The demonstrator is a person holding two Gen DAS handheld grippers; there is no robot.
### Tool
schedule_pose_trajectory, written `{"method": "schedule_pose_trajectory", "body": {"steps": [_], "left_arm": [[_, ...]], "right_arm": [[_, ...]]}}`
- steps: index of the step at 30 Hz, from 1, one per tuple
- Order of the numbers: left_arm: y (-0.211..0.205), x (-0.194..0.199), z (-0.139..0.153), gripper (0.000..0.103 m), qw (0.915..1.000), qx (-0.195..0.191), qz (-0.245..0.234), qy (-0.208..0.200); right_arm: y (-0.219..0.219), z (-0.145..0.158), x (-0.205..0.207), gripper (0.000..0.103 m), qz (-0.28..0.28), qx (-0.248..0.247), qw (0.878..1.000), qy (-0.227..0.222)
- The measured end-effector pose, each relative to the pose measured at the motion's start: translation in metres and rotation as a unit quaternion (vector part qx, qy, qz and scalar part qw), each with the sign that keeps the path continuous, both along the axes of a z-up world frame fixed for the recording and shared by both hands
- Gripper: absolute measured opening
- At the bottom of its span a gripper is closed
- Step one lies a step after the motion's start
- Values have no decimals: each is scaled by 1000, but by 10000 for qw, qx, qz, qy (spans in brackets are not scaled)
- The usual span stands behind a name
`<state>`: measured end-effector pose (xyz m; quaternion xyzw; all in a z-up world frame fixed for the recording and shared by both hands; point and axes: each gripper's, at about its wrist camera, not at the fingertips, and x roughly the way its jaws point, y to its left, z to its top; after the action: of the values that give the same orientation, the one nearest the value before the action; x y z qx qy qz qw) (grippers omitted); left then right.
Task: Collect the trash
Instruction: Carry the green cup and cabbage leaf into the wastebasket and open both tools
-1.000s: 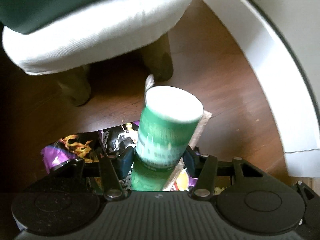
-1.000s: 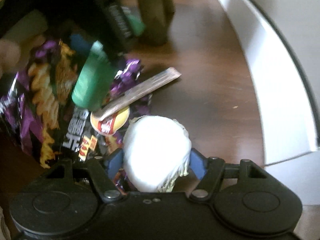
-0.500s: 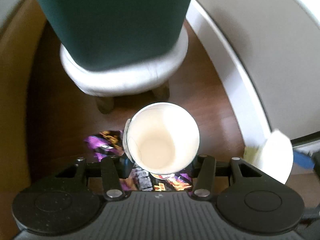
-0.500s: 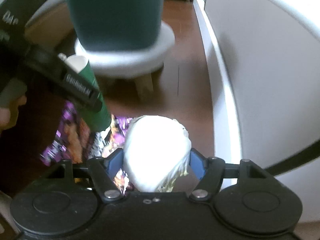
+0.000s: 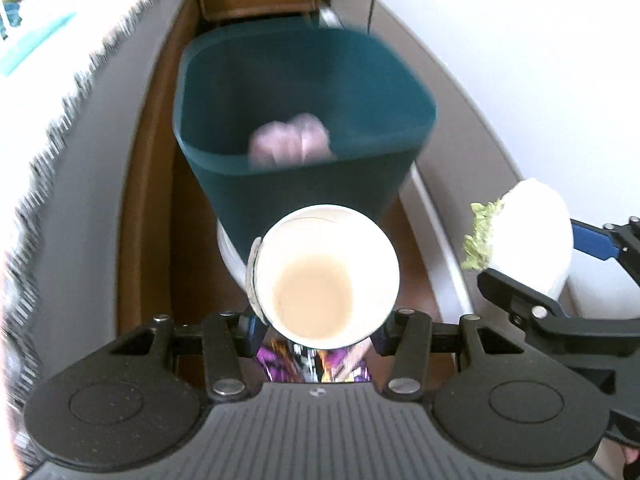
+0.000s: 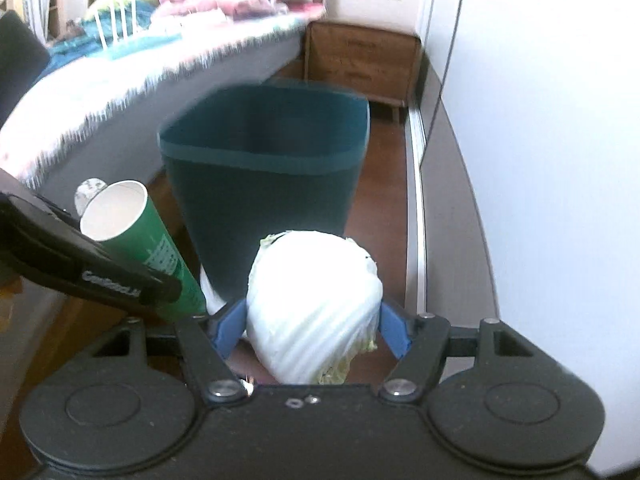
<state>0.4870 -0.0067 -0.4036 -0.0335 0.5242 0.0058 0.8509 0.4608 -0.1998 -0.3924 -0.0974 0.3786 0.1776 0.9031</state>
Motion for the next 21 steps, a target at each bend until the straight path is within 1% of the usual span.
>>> {"method": "schedule_pose_trajectory", "body": {"steps": [3, 5, 6, 9, 12, 16, 21], "left_arm": [[12, 17, 35, 48, 9996, -15, 147, -248], [20, 28, 51, 48, 9990, -46, 259, -360], [18, 33, 50, 48, 9988, -48, 292, -395], [18, 51, 64, 48, 9979, -29, 388, -524], [26, 67, 76, 48, 9970, -133, 496, -587], [30, 92, 78, 48, 9964, -37, 669, -519], [35, 116, 62, 48, 9965, 56, 769, -319]], "right_arm": [[7, 24, 24, 69, 133, -13, 9997, -212], [13, 32, 40, 69, 237, -120, 9990, -368], [17, 33, 46, 69, 276, -156, 9986, -421], [25, 41, 67, 69, 413, -211, 9976, -513], [35, 37, 93, 69, 588, -304, 9966, -497], [44, 36, 111, 69, 701, -286, 9965, -346], [61, 24, 126, 69, 887, -464, 9949, -132]]}}
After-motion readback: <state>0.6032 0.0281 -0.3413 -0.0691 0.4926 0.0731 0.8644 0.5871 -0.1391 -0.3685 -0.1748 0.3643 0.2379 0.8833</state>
